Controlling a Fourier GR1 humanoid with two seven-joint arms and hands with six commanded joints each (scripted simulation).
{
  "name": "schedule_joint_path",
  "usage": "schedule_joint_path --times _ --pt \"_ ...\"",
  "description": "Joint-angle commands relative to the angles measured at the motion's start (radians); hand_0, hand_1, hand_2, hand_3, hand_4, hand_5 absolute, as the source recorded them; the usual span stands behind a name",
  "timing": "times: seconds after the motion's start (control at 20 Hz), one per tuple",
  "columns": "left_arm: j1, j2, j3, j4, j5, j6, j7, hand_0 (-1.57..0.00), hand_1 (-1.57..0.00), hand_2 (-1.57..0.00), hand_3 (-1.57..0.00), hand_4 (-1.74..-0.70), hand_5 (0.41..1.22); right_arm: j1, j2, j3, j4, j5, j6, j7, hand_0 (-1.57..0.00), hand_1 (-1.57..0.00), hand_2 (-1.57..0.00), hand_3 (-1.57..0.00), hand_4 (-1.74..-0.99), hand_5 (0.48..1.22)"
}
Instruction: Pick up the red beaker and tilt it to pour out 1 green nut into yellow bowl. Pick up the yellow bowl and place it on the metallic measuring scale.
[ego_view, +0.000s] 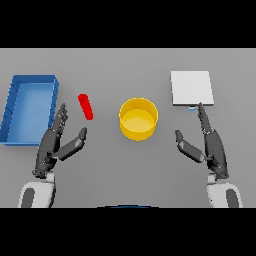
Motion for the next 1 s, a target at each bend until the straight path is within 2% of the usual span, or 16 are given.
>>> schedule_joint_path --times 0.0,0.15,0.3,0.45,0.95 --pt "0.002 0.012 0.001 -0.01 -0.003 -0.004 0.002 0.0 0.0 0.0 0.0 -1.23 0.661 -0.002 0.001 0.003 -0.001 -0.005 0.008 0.0 0.0 0.0 0.0 0.0 -1.241 0.68" --pt "-0.024 0.01 -0.009 0.026 -0.018 -0.009 0.03 0.0 0.0 0.0 0.0 -1.25 0.679 -0.006 0.009 0.004 0.001 -0.017 0.016 0.014 0.0 0.0 0.0 0.0 -1.254 0.682" --pt "-0.095 -0.006 0.005 0.113 0.003 -0.022 0.025 0.0 0.0 0.0 0.0 -1.33 0.713 0.0 0.006 -0.007 -0.003 -0.057 0.04 -0.018 0.0 0.0 0.0 0.0 -1.28 0.679" --pt "-0.173 -0.001 0.03 0.212 -0.004 -0.018 0.017 0.0 0.0 0.0 0.0 -1.38 0.738 -0.003 0.018 -0.005 -0.015 -0.067 0.04 -0.008 0.0 0.0 0.0 0.0 -1.304 0.678" --pt "-0.387 -0.007 0.117 0.517 0.009 0.002 -0.044 0.0 0.0 0.0 0.0 -1.33 0.714 -0.002 0.021 -0.011 -0.02 -0.069 0.032 0.016 0.0 0.0 0.0 0.0 -1.338 0.688"
